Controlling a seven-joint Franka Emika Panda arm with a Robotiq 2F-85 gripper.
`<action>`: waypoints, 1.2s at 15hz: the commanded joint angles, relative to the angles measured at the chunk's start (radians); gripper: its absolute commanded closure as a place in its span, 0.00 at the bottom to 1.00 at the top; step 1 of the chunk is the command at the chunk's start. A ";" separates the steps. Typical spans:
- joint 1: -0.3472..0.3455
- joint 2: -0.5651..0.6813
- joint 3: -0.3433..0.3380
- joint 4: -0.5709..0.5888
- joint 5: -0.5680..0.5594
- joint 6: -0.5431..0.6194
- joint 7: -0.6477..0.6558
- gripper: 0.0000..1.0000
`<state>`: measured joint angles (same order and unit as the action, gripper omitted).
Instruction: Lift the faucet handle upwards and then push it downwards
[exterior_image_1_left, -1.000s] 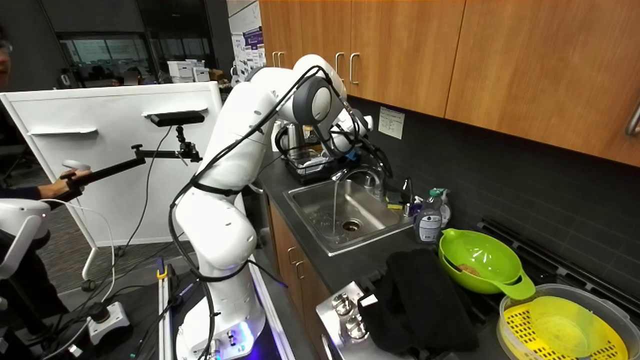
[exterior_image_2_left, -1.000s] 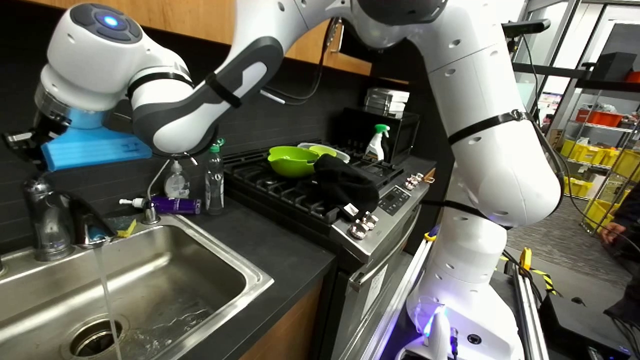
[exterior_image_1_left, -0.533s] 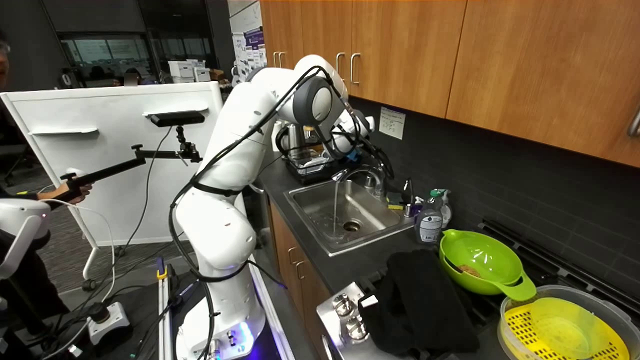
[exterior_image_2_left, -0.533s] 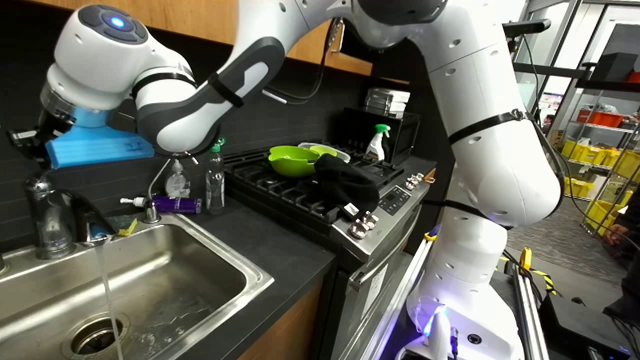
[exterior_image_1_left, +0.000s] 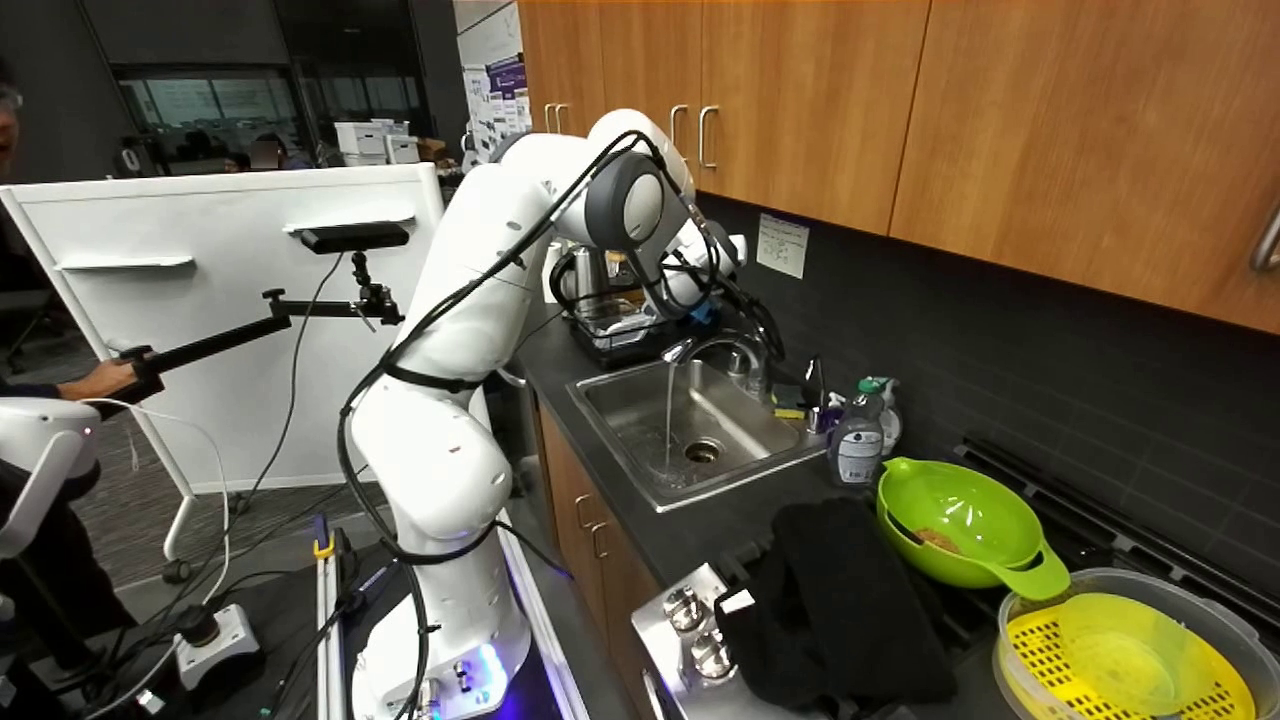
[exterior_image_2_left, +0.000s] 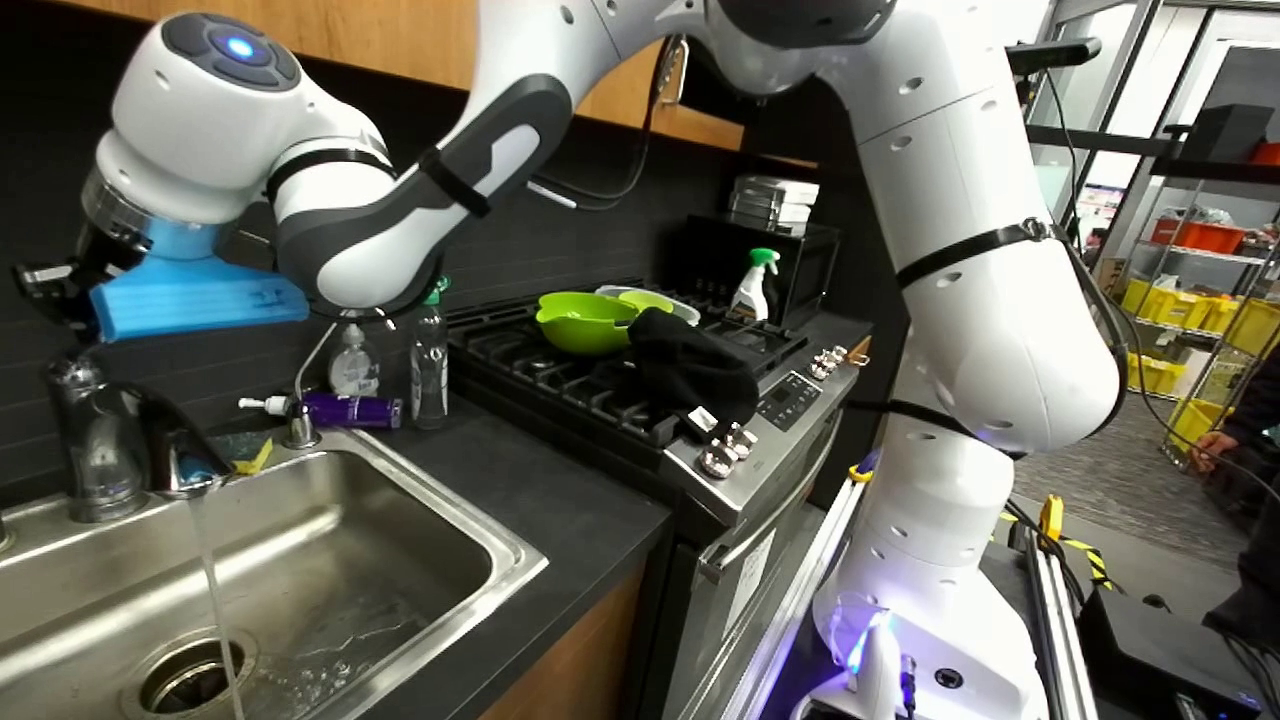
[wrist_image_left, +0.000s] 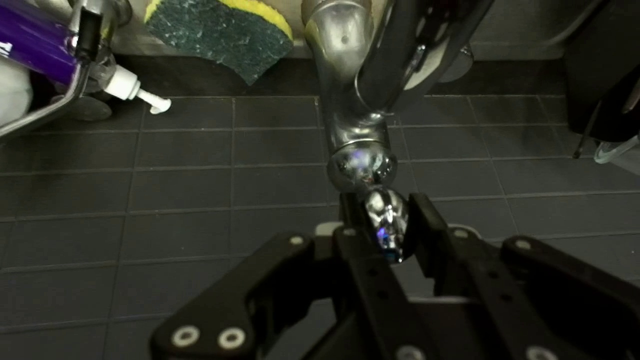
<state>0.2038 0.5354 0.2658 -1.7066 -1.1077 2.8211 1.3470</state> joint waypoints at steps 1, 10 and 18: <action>-0.009 -0.066 0.026 -0.180 0.032 -0.038 0.003 0.93; 0.019 -0.061 0.069 -0.194 0.030 -0.072 -0.020 0.93; -0.005 -0.130 0.116 -0.285 0.002 -0.027 -0.040 0.93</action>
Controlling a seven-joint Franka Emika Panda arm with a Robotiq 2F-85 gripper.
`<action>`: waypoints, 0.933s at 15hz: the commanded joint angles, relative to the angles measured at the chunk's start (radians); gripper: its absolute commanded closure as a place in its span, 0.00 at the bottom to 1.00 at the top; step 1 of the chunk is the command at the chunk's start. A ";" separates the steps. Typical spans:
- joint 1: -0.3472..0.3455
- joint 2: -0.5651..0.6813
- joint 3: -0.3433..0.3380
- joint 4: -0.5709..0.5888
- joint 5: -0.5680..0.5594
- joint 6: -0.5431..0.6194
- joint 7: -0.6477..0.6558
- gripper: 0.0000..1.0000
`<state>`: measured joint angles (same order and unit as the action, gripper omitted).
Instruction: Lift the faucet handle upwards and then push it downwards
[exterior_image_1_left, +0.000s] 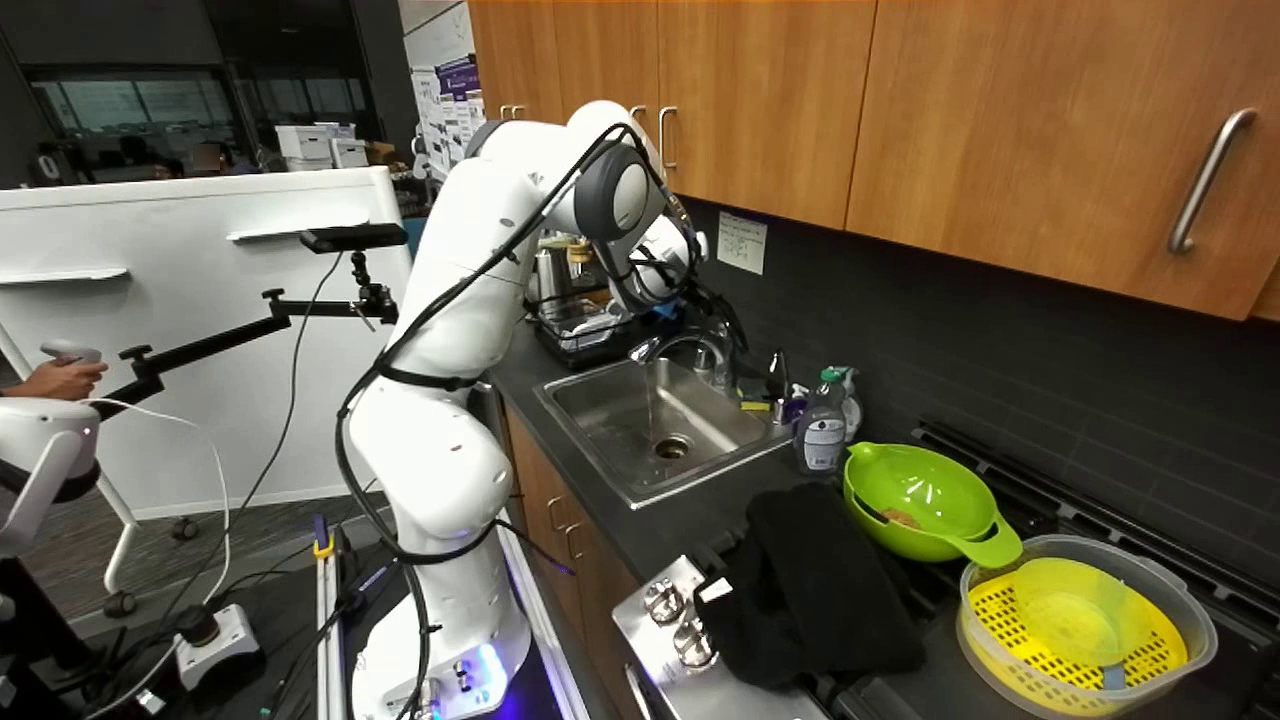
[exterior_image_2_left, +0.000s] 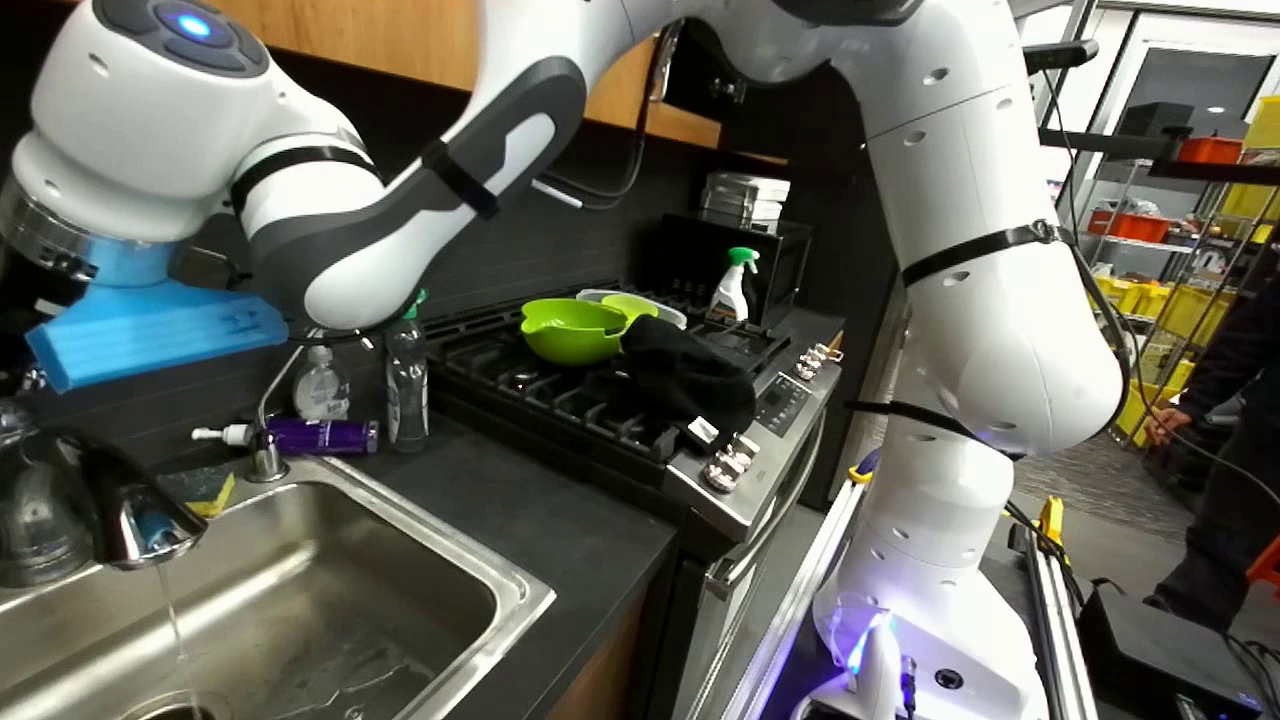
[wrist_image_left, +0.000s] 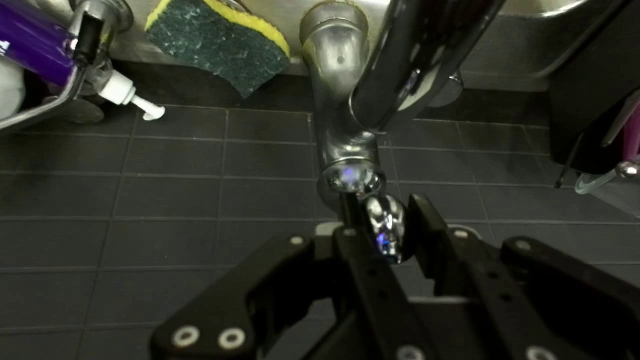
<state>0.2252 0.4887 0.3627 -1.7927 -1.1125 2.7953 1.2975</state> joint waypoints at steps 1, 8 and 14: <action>-0.040 -0.092 0.031 -0.210 0.017 0.007 -0.003 0.93; -0.097 -0.136 0.057 -0.276 0.022 0.032 -0.015 0.42; -0.060 -0.050 0.039 -0.134 0.003 0.057 -0.009 0.37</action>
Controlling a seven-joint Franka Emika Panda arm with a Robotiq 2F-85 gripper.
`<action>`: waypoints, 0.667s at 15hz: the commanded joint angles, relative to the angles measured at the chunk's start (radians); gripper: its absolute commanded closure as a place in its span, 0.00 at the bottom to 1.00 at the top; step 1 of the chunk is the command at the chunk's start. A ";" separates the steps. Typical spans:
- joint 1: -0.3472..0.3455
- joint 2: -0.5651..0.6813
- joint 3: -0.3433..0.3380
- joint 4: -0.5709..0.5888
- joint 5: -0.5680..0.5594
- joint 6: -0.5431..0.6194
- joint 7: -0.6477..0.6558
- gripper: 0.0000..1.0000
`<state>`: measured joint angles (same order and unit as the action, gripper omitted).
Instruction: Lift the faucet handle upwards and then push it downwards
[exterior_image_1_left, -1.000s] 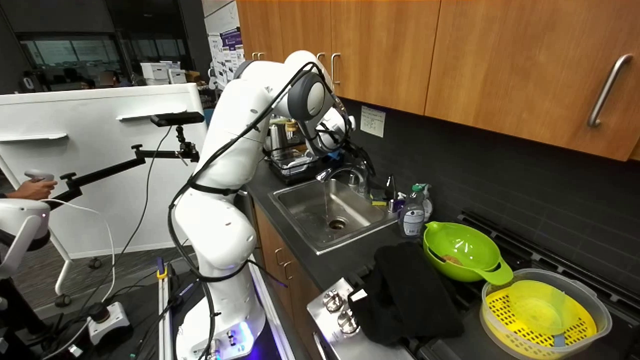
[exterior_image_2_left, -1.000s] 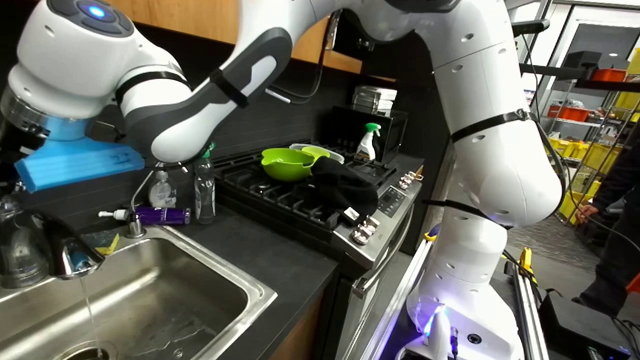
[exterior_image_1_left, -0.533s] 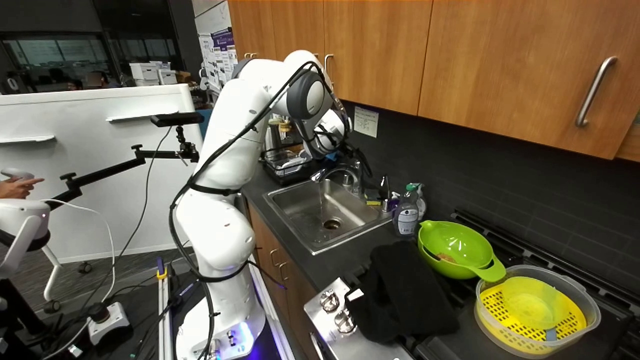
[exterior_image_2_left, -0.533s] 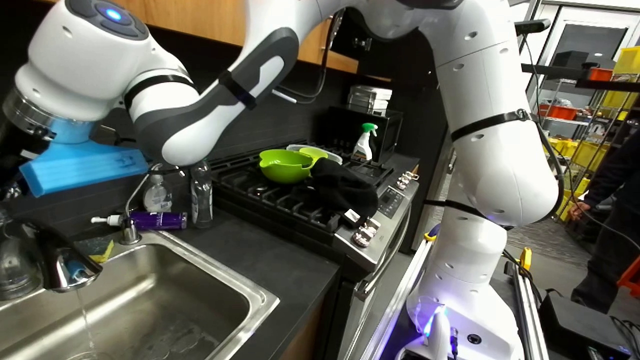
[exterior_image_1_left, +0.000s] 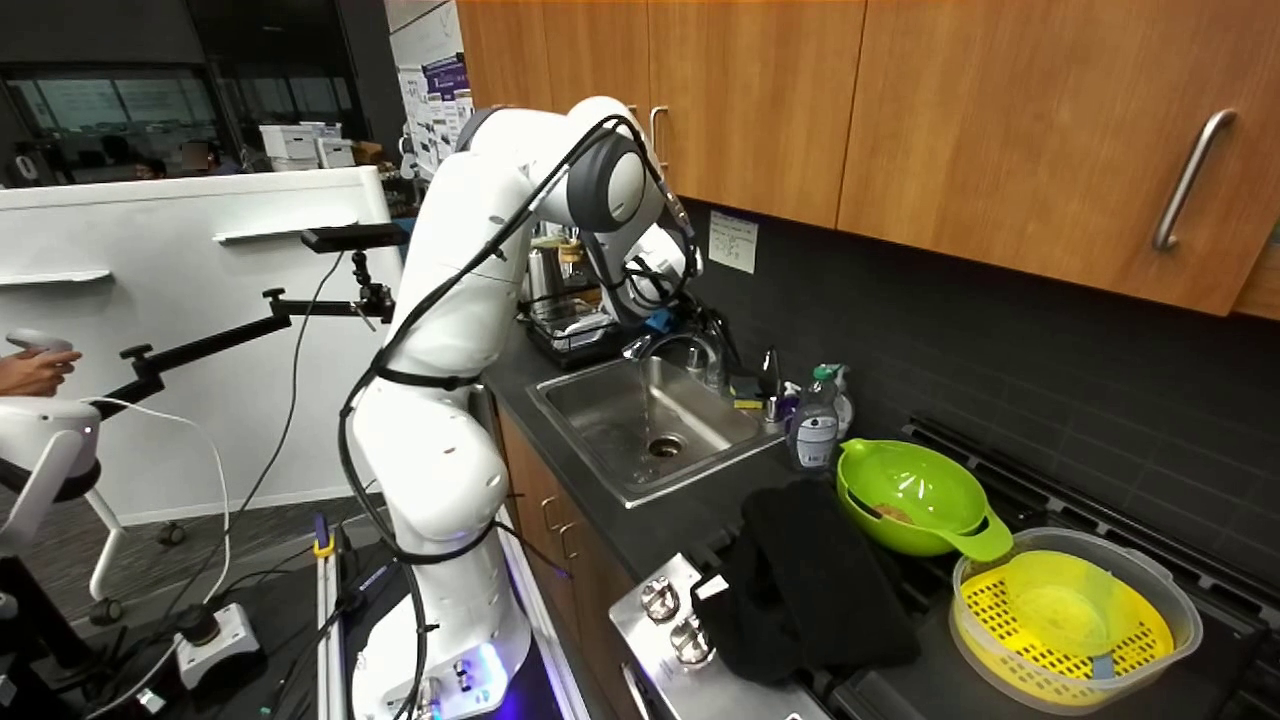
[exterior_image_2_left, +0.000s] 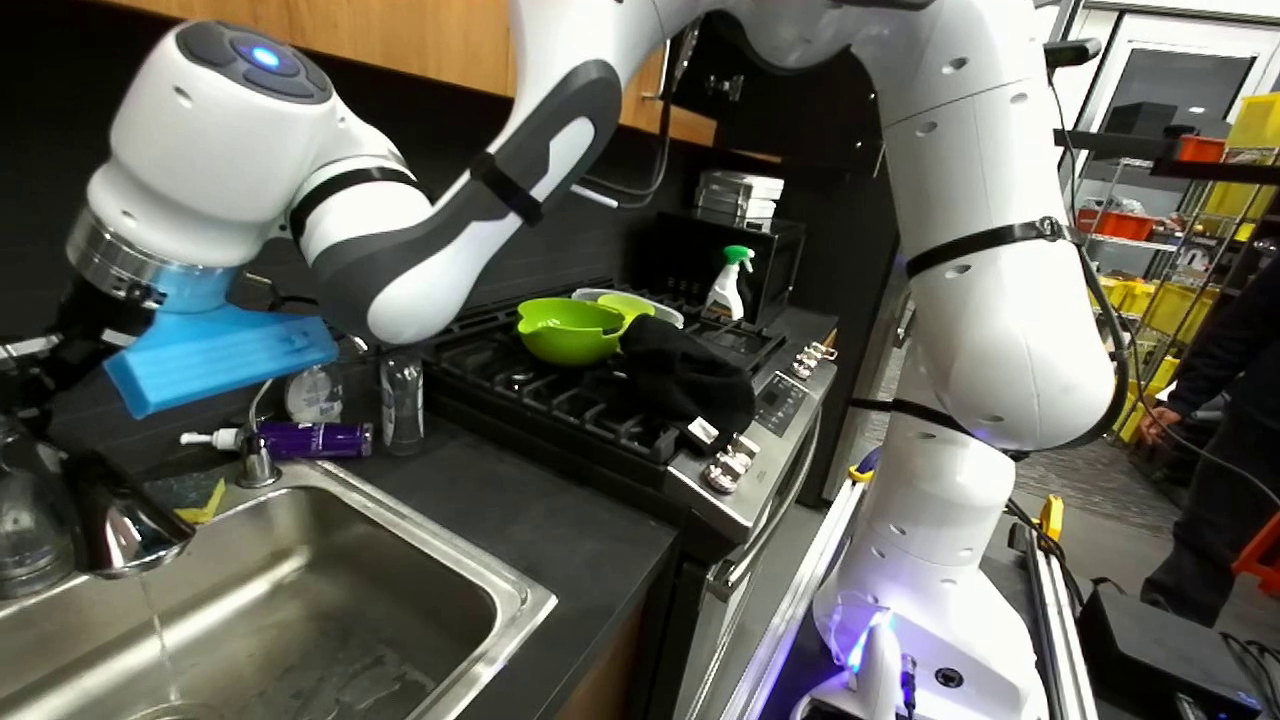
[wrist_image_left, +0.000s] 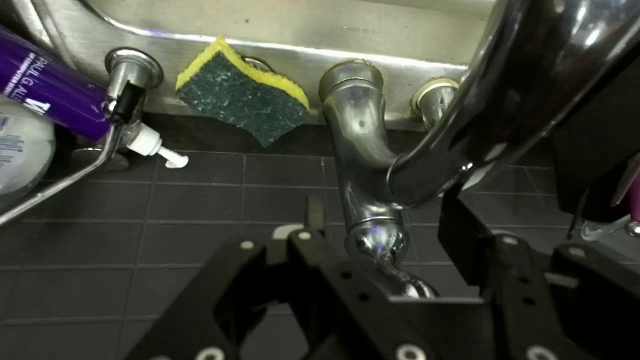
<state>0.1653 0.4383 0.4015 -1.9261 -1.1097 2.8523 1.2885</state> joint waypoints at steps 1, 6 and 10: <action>0.001 0.002 0.000 0.001 0.000 0.000 0.000 0.37; 0.001 0.002 0.000 0.002 0.000 0.000 0.000 0.37; -0.011 -0.048 0.004 -0.017 0.011 0.008 0.013 0.02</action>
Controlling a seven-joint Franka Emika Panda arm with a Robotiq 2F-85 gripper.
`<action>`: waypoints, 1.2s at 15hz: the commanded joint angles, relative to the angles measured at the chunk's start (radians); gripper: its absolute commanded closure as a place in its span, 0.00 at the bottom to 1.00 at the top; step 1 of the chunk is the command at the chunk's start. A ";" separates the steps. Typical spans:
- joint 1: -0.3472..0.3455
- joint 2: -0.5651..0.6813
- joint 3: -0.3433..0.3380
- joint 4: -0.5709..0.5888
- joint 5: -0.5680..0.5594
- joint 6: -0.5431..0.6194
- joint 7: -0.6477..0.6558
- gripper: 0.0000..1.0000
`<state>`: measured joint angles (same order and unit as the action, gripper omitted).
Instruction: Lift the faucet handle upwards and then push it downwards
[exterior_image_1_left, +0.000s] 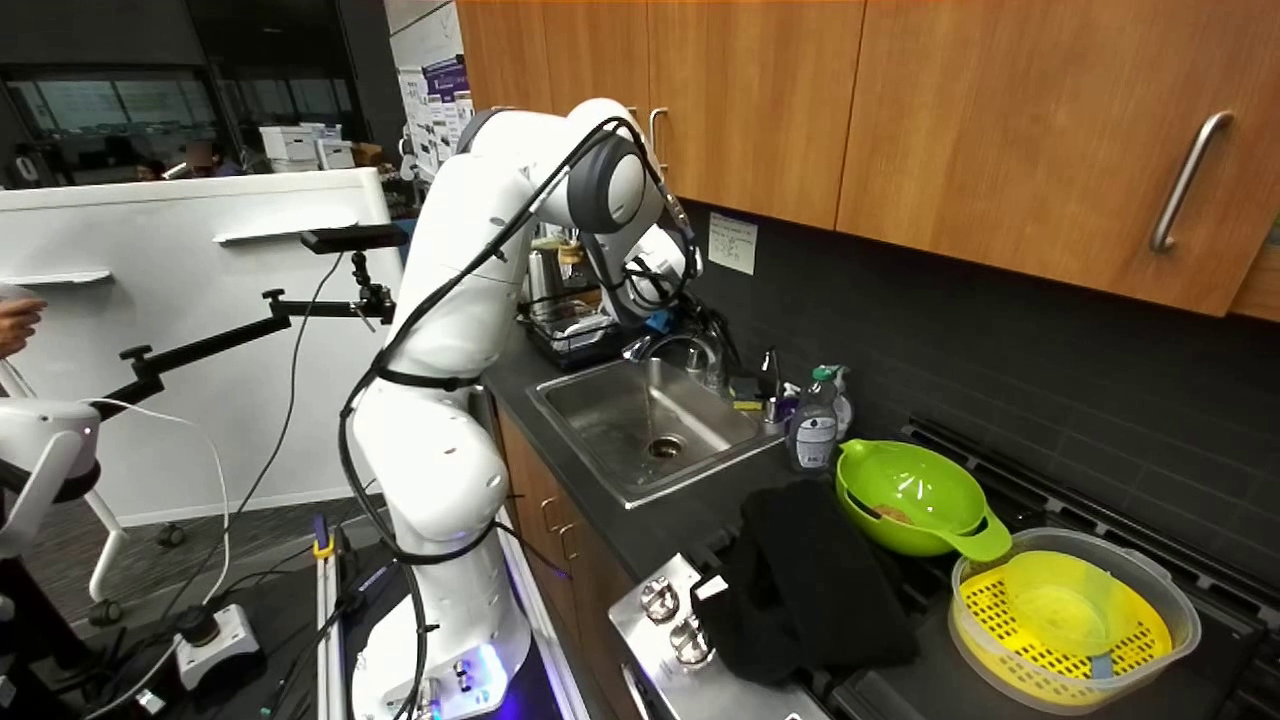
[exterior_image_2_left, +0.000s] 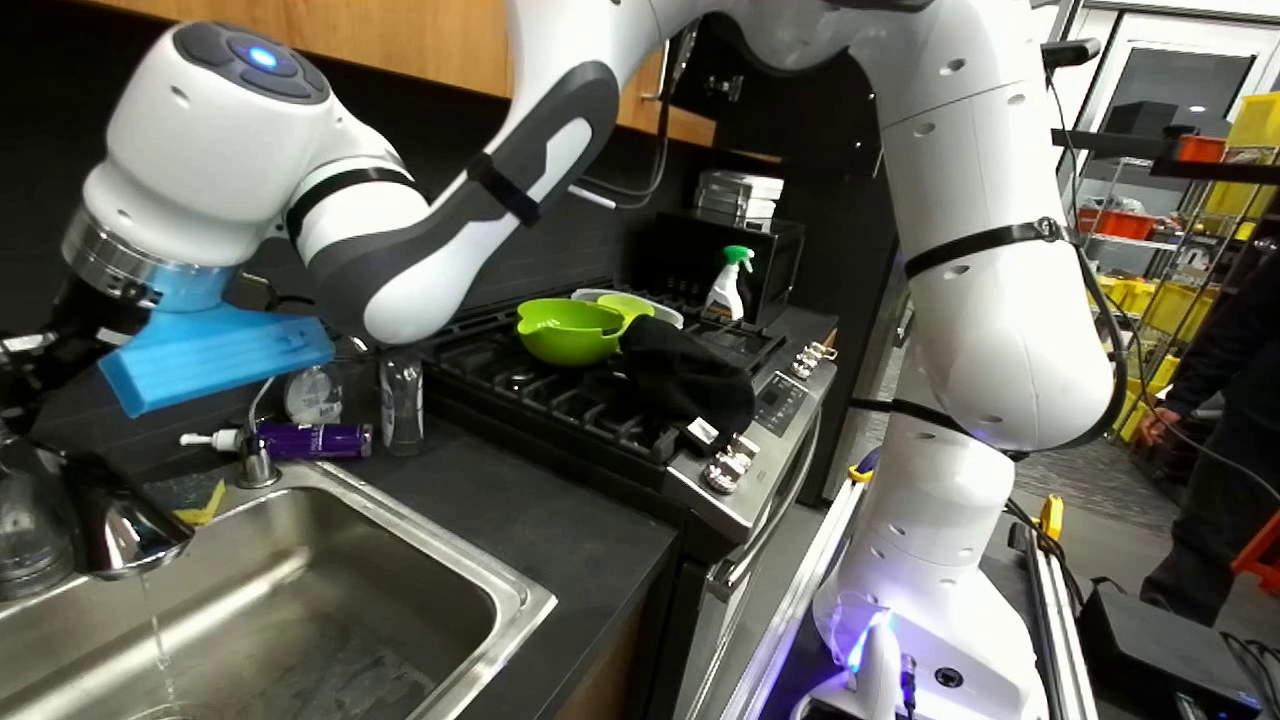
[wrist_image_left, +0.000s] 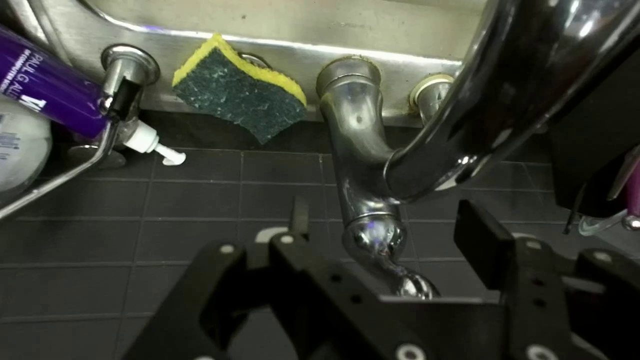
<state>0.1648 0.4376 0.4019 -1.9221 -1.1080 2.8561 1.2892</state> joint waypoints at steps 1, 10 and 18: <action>-0.011 -0.063 0.001 -0.028 0.006 0.002 0.022 0.00; -0.017 -0.204 0.002 -0.095 0.003 0.011 0.104 0.00; -0.017 -0.242 0.007 -0.125 0.015 0.004 0.104 0.00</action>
<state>0.1553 0.2437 0.4051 -2.0088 -1.1075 2.8587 1.3841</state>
